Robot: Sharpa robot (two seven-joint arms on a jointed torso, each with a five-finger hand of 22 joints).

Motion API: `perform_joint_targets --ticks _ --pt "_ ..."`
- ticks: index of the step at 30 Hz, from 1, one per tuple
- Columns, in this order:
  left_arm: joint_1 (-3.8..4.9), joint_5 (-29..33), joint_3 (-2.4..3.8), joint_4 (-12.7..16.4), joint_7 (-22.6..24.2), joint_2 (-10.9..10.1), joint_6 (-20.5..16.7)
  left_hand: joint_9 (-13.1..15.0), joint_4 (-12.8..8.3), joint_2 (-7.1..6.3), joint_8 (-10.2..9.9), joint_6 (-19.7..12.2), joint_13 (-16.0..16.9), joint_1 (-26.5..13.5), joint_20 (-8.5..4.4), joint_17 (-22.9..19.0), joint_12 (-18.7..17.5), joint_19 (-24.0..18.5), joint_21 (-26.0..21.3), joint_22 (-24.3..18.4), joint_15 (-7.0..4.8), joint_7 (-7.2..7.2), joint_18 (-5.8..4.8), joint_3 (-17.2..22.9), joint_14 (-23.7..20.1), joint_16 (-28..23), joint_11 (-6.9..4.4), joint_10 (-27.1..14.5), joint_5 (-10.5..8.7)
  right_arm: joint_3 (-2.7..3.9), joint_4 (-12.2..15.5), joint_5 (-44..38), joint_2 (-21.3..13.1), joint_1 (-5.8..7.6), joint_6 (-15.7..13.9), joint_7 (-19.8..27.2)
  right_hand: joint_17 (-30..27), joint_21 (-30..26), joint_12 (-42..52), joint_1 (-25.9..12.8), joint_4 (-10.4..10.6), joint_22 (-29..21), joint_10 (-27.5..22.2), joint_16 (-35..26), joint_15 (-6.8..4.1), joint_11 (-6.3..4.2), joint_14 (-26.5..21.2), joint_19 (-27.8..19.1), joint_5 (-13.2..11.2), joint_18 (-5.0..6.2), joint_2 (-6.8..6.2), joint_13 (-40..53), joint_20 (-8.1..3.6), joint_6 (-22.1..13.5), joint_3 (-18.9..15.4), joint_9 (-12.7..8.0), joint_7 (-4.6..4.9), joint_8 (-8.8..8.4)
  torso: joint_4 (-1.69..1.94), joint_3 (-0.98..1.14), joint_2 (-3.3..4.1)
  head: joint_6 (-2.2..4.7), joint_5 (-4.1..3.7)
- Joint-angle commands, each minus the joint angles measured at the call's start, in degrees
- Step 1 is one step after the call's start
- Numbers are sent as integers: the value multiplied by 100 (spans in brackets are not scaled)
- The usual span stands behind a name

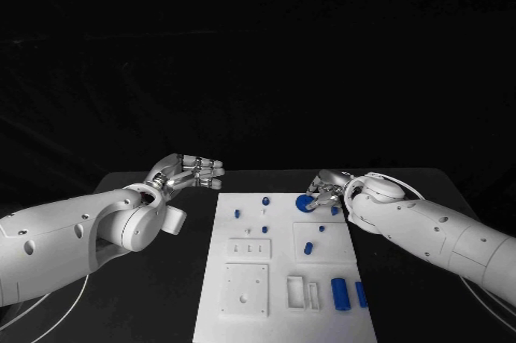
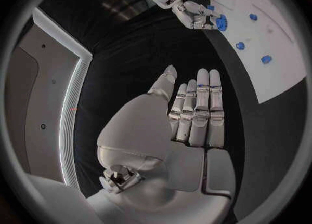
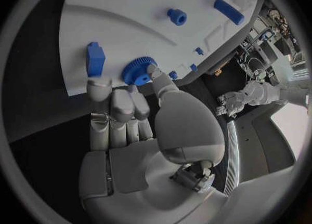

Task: Assemble the parts on the task board

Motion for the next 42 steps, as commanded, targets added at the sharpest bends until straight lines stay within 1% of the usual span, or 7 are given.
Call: perform_joint_targets --ticks 1,11,18,24,27,35,42 --pt "4 -20 4 4 32 13 92 -8 -27 -13 -17 -39 8 -24 24 -7 29 -7 8 -5 32 -20 -52 -12 -2 7 -9 -41 29 -9 13 -176 10 -34 36 -36 9 -34 30 -48 -2 320 16 37 -27 -48 36 266 -29 22 0 5 8 138 47 17 -15 29 -8 4 -1 -3 6" --pt "3 -21 3 -14 20 24 95 -8 -31 -13 -18 -49 8 -27 24 -7 29 -11 18 -11 33 -17 -52 -14 -3 8 -7 -47 33 -10 163 -705 0 -91 -186 -91 8 -17 26 -51 -7 350 33 34 -35 -55 40 274 -60 1 -60 5 -6 191 74 18 -31 31 -5 6 -1 -6 1" --pt "2 -21 3 -17 16 27 95 -8 -31 -13 -18 -49 8 -27 24 -7 29 -11 18 -11 33 -17 -52 -14 -3 8 -7 -47 33 -13 284 -999 -16 -126 -317 -82 19 43 58 -26 37 400 101 50 -44 -48 47 285 -16 -26 -100 29 -16 282 238 15 -53 27 -8 9 -4 -9 7" --pt "2 -21 3 -13 15 23 91 -8 -33 -15 -18 -58 8 -28 25 -7 28 -11 20 -12 34 -15 -51 -15 -2 8 -5 -59 33 -19 383 -1158 -31 -141 -401 -104 9 82 62 -99 10 421 114 50 -53 -54 46 287 406 -35 -171 43 -25 320 595 13 -56 27 -7 7 -2 5 13" --pt "2 -21 3 -11 15 21 90 -8 -33 -15 -18 -58 8 -28 25 -7 28 -11 20 -12 34 -15 -51 -15 -2 8 -5 -59 33 -20 435 -1190 -40 -143 -510 -120 9 113 67 -159 13 428 129 56 -61 -59 48 290 475 -39 -201 52 -33 337 710 13 -63 27 -5 7 -4 12 20" --pt "2 -21 3 -6 17 11 81 -8 -33 -15 -18 -58 8 -28 25 -7 28 -11 20 -12 34 -15 -51 -15 -2 8 -5 -59 33 -21 723 -1221 -113 -145 -1018 -217 3 294 55 -174 189 463 150 58 -83 -70 48 302 369 -53 -258 54 -55 355 736 12 -78 26 -2 7 -3 19 57" --pt "2 -22 3 -1 17 -3 74 -8 -33 -15 -18 -58 8 -28 25 -7 28 -11 20 -12 34 -15 -51 -15 -2 8 -5 -59 33 -20 1143 -1315 -195 -146 -1257 -285 5 340 55 -133 309 465 168 66 -88 -72 47 299 371 -59 -317 68 -61 383 750 13 -85 29 -19 6 -2 39 94"
